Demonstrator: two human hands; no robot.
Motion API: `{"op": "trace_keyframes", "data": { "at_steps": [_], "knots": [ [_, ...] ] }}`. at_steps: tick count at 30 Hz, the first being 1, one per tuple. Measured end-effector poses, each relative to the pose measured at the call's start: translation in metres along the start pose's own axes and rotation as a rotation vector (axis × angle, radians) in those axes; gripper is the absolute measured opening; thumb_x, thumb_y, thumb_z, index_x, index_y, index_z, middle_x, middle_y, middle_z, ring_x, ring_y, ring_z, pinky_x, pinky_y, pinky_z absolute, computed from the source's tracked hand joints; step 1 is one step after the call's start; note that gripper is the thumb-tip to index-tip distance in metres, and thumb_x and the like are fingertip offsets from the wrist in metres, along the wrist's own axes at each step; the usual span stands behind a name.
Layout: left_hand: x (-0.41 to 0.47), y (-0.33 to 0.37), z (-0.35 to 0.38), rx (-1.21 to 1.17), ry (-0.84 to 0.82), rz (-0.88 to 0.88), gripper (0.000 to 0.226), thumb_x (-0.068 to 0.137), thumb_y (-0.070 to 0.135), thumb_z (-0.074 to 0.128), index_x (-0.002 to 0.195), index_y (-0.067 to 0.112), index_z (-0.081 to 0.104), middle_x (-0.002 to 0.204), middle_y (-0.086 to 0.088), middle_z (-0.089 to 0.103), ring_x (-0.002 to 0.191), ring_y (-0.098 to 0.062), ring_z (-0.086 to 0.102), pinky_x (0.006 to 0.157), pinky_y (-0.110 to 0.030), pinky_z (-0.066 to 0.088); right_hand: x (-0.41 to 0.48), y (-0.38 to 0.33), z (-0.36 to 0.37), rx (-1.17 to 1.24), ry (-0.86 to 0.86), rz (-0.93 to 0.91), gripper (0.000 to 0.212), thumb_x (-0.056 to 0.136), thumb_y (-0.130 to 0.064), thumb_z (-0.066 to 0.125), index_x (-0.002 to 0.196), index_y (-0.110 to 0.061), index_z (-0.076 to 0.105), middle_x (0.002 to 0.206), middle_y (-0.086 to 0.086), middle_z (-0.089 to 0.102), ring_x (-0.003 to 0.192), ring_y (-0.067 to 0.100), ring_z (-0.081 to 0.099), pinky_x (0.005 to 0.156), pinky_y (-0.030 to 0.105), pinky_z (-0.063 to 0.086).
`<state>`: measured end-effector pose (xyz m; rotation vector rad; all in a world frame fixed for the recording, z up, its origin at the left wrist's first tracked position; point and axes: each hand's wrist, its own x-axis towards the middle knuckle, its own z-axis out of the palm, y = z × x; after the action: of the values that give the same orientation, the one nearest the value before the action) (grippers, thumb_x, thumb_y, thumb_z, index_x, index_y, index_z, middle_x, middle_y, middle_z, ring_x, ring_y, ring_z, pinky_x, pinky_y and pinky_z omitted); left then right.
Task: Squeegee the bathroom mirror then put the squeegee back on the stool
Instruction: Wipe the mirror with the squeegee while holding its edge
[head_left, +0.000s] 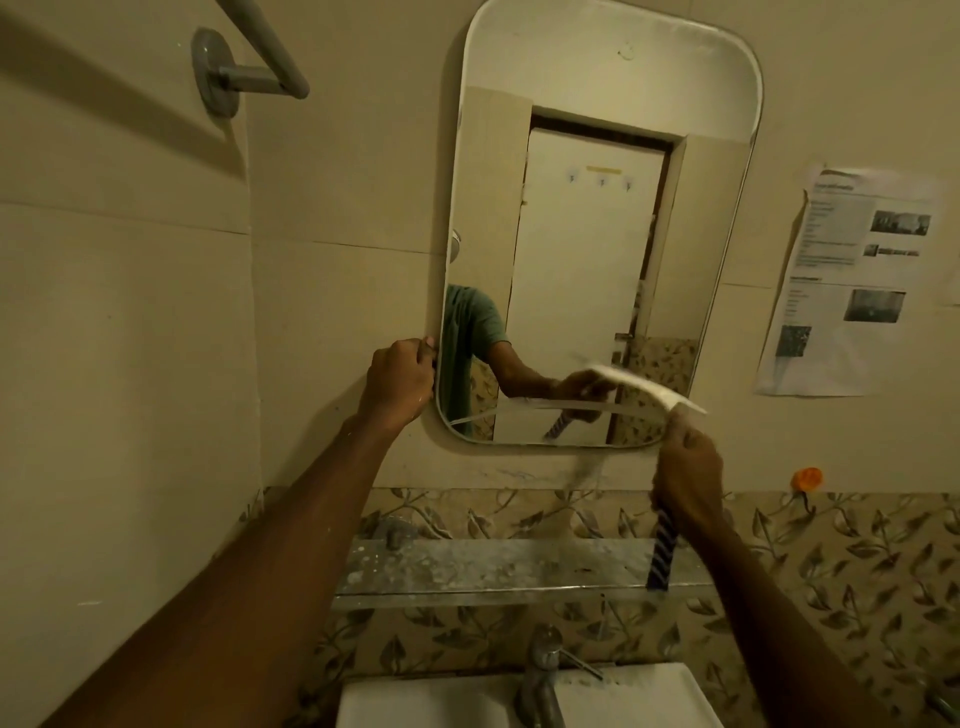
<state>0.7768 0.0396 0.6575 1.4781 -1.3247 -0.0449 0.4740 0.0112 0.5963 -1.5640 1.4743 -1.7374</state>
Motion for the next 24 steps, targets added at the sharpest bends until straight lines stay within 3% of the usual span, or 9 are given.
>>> {"op": "trace_keyframes", "data": {
  "at_steps": [3,8,11,15,17,20,24],
  "knots": [
    [0.0,-0.001,0.002,0.007,0.013,-0.004,0.043,0.102,0.038,0.035,0.086,0.011,0.064,0.079,-0.014,0.067,0.073,-0.031,0.066,0.076,-0.047,0.057,0.017,-0.003,-0.007,0.103,0.072,0.199,0.043,0.101,-0.046,0.026,0.098,-0.013,0.053,0.064,0.011,0.051,0.043,0.02,0.048,0.037,0.026,0.044],
    [0.001,0.0,0.003,0.037,0.036,0.005,0.044,0.103,0.035,0.034,0.081,0.01,0.063,0.074,-0.013,0.066,0.068,-0.029,0.065,0.075,-0.046,0.056,-0.012,-0.002,0.039,0.24,0.185,0.337,0.043,0.102,-0.042,0.024,0.106,-0.009,0.052,0.075,0.005,0.054,0.062,0.017,0.052,0.053,0.028,0.044],
    [0.001,0.001,0.002,0.043,0.029,0.01,0.043,0.103,0.035,0.034,0.08,0.011,0.062,0.074,-0.013,0.066,0.068,-0.029,0.065,0.075,-0.047,0.056,-0.036,-0.007,0.065,0.346,0.172,0.37,0.043,0.102,-0.043,0.026,0.099,-0.009,0.052,0.066,0.004,0.048,0.054,0.016,0.047,0.046,0.027,0.039],
    [0.001,0.001,-0.001,0.032,-0.013,0.018,0.043,0.103,0.034,0.034,0.087,0.008,0.064,0.079,-0.015,0.067,0.071,-0.03,0.066,0.077,-0.048,0.056,-0.037,-0.003,0.05,0.315,0.081,0.356,0.037,0.101,-0.046,0.028,0.095,-0.02,0.053,0.059,0.003,0.046,0.039,0.013,0.044,0.033,0.024,0.038],
    [0.002,0.001,-0.002,0.032,-0.016,0.022,0.043,0.103,0.034,0.034,0.088,0.007,0.064,0.079,-0.015,0.067,0.072,-0.03,0.066,0.077,-0.048,0.056,-0.017,-0.004,0.032,0.268,0.116,0.355,0.041,0.1,-0.049,0.028,0.102,-0.016,0.053,0.062,0.004,0.049,0.04,0.015,0.047,0.034,0.025,0.042],
    [0.001,0.001,-0.001,0.049,-0.005,0.033,0.044,0.103,0.033,0.034,0.089,0.005,0.065,0.078,-0.016,0.068,0.071,-0.03,0.066,0.077,-0.046,0.056,0.003,-0.007,0.027,0.282,0.185,0.408,0.052,0.1,-0.048,0.026,0.113,-0.007,0.056,0.077,0.011,0.06,0.056,0.022,0.056,0.047,0.032,0.049],
    [0.002,0.001,0.001,0.067,0.008,0.041,0.045,0.104,0.033,0.034,0.093,0.003,0.066,0.08,-0.016,0.068,0.072,-0.03,0.066,0.076,-0.045,0.056,-0.029,-0.013,0.064,0.3,0.202,0.394,0.042,0.102,-0.043,0.025,0.103,-0.011,0.053,0.065,0.001,0.048,0.05,0.011,0.045,0.04,0.024,0.036]
  ]
}}
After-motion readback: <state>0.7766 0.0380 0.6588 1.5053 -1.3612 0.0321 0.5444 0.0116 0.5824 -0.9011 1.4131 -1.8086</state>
